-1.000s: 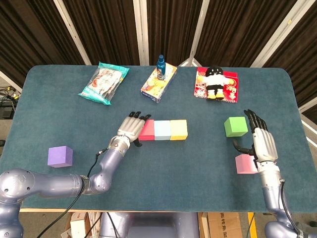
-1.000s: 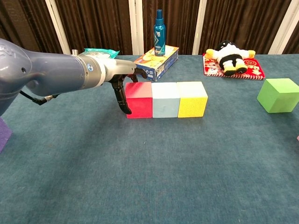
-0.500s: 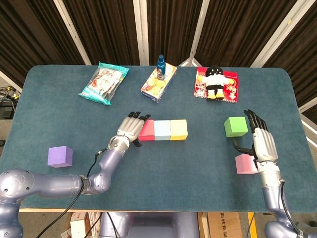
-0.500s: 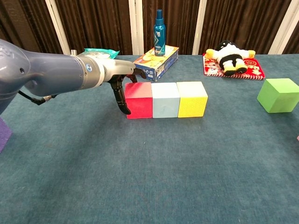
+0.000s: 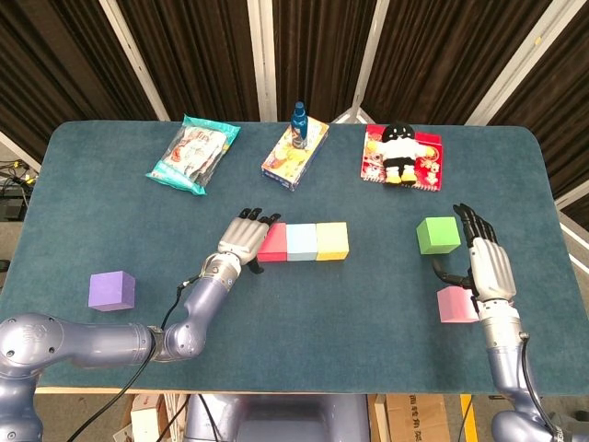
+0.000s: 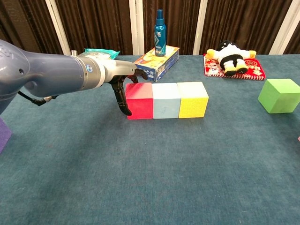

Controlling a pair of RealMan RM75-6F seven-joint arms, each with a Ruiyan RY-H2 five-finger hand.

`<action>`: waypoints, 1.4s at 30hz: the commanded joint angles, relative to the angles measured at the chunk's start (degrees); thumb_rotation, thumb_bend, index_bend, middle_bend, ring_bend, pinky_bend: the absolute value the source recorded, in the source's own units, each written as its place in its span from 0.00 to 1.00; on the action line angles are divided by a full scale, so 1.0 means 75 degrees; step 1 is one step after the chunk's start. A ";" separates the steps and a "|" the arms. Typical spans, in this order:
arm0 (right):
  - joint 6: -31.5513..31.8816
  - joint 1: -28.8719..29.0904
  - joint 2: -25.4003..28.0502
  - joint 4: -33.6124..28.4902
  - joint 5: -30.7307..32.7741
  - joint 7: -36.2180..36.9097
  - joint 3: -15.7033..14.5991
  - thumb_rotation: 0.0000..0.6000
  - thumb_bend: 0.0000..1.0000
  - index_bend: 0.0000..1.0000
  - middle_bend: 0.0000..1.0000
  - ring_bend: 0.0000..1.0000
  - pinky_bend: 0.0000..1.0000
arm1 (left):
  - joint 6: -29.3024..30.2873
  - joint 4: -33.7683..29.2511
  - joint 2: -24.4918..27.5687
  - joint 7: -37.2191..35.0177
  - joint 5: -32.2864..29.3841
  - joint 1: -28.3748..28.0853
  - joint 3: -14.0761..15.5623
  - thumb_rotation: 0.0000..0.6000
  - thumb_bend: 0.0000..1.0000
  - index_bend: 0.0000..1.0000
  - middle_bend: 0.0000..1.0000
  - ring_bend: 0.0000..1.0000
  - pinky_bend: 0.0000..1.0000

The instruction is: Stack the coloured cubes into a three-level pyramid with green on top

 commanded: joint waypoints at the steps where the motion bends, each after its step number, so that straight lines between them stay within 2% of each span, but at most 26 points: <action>1: 0.0001 0.0000 0.0000 0.0001 0.0004 -0.0004 0.0002 1.00 0.34 0.00 0.00 0.00 0.00 | 0.0004 0.0003 0.0000 -0.0003 -0.0002 0.0001 0.0005 1.00 0.18 0.00 0.19 0.00 0.02; 18: -0.0005 0.0004 -0.0010 -0.0001 0.0043 -0.0033 0.0002 1.00 0.34 0.00 0.00 0.00 0.00 | 0.0026 0.0003 0.0019 -0.0053 0.0002 0.0020 0.0024 1.00 0.18 0.00 0.17 0.00 0.02; 24: -0.0005 0.0004 -0.0014 0.0007 0.0041 -0.0038 -0.0003 1.00 0.34 0.00 0.00 0.00 0.00 | 0.0069 -0.0019 0.0064 -0.0098 0.0001 0.0052 0.0003 1.00 0.18 0.00 0.09 0.00 0.02; 28: -0.0004 0.0004 -0.0014 0.0008 0.0038 -0.0038 -0.0002 1.00 0.34 0.00 0.00 0.00 0.00 | 0.0122 -0.0059 0.0114 -0.0145 0.0044 0.0082 -0.0026 1.00 0.14 0.00 0.01 0.00 0.02; 42: -0.0028 0.0003 0.0005 -0.0041 0.0027 -0.0044 -0.0020 1.00 0.34 0.00 0.00 0.00 0.00 | 0.0738 -0.0806 0.0879 -0.0517 0.0501 0.0518 -0.0171 1.00 0.14 0.00 0.00 0.00 0.02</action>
